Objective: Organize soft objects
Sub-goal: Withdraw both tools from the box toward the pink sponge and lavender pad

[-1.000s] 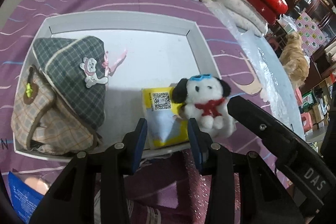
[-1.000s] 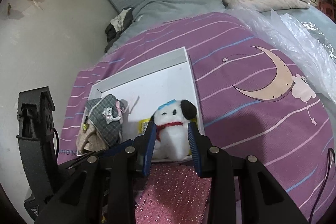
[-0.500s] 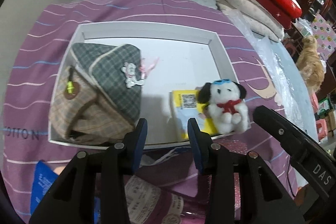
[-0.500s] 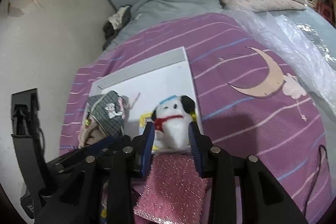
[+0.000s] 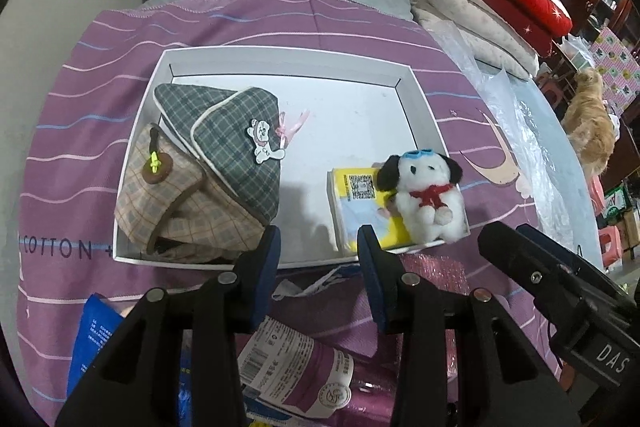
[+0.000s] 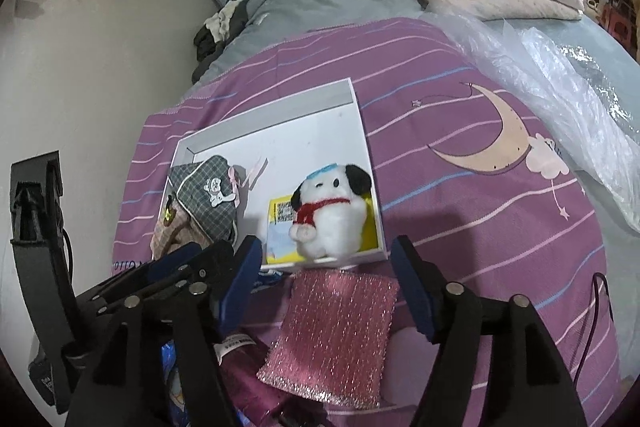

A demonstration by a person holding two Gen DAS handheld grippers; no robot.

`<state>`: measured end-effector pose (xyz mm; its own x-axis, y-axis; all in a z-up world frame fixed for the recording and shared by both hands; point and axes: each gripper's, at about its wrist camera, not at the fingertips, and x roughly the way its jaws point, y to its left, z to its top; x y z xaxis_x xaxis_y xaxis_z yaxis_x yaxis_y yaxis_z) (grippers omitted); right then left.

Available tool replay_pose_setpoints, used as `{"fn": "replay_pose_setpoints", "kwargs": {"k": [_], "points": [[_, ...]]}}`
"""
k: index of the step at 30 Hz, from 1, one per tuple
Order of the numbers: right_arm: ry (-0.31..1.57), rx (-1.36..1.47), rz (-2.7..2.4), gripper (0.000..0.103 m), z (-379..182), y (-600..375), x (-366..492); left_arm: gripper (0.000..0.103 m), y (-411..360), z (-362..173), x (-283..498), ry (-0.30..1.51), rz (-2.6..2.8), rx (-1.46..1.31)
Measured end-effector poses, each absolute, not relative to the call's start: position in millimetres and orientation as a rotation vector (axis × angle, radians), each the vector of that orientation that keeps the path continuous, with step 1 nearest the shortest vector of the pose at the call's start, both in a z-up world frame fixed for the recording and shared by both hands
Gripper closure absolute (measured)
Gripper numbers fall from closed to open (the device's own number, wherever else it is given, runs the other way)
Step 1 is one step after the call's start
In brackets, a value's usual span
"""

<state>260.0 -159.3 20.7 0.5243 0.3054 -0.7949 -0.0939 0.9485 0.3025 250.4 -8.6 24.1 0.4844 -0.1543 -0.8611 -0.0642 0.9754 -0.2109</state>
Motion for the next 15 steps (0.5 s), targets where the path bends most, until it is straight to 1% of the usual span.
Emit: {"fn": "replay_pose_setpoints", "kwargs": {"k": [5, 10, 15], "points": [[1.014, 0.236, 0.226, 0.026, 21.8, -164.3, 256.0, 0.061, -5.2, 27.7, 246.9, 1.093, -0.103, -0.274], [1.055, 0.228, 0.189, 0.026, 19.6, -172.5, 253.4, 0.062, -6.8, 29.1, 244.6, 1.132, -0.198, -0.349], [1.11, 0.21, 0.147, 0.026, 12.4, -178.8, 251.5, 0.062, -16.7, 29.3, 241.7, 1.165, -0.227, -0.339]]}}
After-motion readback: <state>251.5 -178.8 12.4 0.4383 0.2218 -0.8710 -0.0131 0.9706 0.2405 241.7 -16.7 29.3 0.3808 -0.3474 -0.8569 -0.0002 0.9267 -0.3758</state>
